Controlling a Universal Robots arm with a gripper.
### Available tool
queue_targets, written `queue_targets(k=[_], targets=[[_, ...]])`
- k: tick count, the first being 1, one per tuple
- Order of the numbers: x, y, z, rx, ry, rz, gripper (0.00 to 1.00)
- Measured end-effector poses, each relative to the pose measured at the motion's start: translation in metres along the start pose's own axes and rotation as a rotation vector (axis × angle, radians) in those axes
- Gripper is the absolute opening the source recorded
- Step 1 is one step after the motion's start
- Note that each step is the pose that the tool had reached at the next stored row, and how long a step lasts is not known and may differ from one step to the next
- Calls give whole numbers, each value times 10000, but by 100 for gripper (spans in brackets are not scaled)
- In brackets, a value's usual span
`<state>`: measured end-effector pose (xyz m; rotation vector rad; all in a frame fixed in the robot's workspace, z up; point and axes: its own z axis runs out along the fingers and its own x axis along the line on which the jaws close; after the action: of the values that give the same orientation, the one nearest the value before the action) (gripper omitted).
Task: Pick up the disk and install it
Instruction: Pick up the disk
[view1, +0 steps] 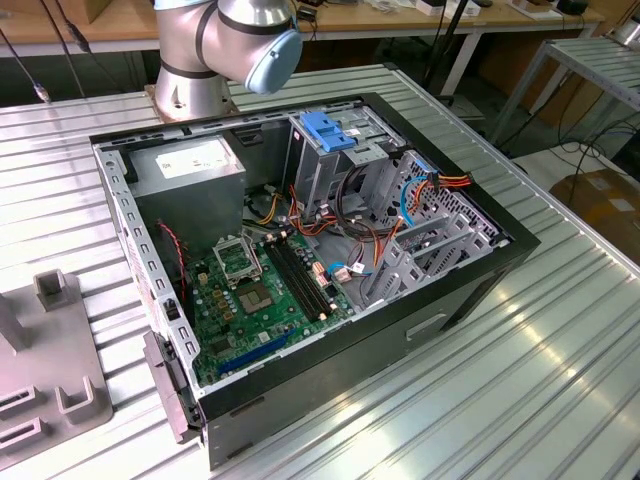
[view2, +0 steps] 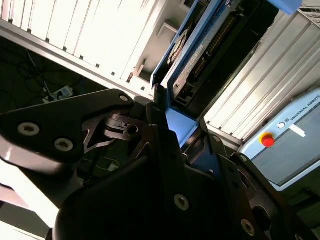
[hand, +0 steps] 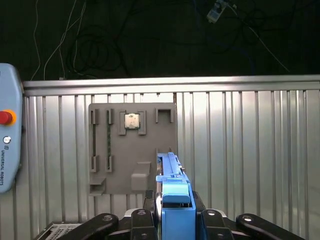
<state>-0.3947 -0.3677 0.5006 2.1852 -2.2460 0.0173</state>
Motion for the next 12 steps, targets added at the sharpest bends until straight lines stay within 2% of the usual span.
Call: queue_targets(k=[6, 12], targets=[[-2, -65, 0, -1, 0, 0, 36], [-5, -175, 2, -1, 0, 0, 36]])
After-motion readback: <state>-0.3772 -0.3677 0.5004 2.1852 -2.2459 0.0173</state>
